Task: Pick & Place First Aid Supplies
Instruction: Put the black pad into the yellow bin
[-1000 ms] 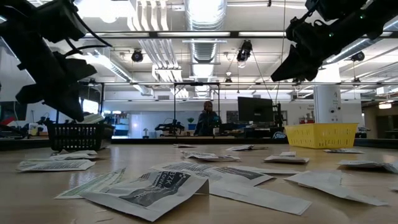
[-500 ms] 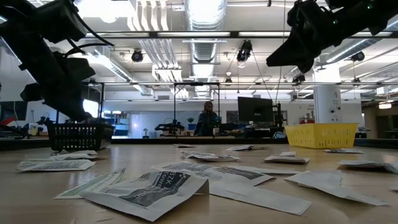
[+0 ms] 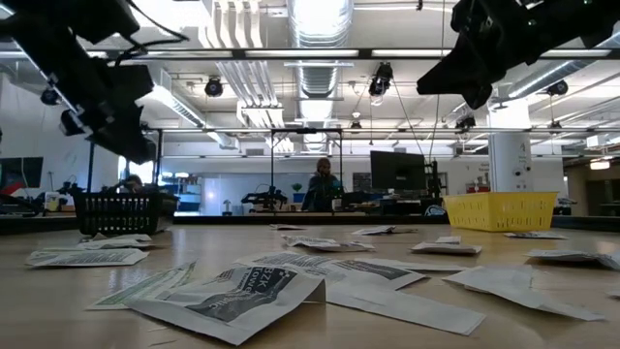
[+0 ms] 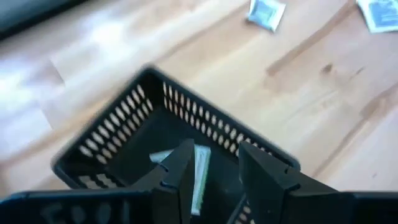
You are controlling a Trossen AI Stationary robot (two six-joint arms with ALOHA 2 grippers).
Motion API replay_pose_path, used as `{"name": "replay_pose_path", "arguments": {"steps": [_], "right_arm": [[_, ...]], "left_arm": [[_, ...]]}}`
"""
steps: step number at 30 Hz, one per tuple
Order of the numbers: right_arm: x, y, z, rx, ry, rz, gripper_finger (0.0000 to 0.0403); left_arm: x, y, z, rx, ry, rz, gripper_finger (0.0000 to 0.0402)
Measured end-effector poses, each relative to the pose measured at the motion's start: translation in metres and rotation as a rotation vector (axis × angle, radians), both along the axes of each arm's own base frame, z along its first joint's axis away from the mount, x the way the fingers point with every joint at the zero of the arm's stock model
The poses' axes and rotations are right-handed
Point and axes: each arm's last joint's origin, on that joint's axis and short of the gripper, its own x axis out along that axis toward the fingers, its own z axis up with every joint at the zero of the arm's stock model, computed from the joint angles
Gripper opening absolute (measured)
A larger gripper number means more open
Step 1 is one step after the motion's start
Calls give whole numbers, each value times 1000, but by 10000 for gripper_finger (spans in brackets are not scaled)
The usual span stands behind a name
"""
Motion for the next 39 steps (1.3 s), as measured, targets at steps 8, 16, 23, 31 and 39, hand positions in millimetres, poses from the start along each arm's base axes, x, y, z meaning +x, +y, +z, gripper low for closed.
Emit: {"name": "replay_pose_path", "arguments": {"steps": [8,16,23,31,39], "right_arm": [[1,-4,10,-74,-21,-92,63],[1,-3,11,76,-63,-140,64],[1,-3,11,248,-105,-194,101],[2,-3,9,430,-146,-266,147],[19,0,-10,590,-50,-277,148]], "left_arm": [[7,1,25,106,-23,-81,116],[21,0,40,218,-128,-207,108],[33,-2,38,238,-153,-324,102],[49,-6,27,202,-156,-501,100],[57,-8,18,192,-105,-560,100]]}}
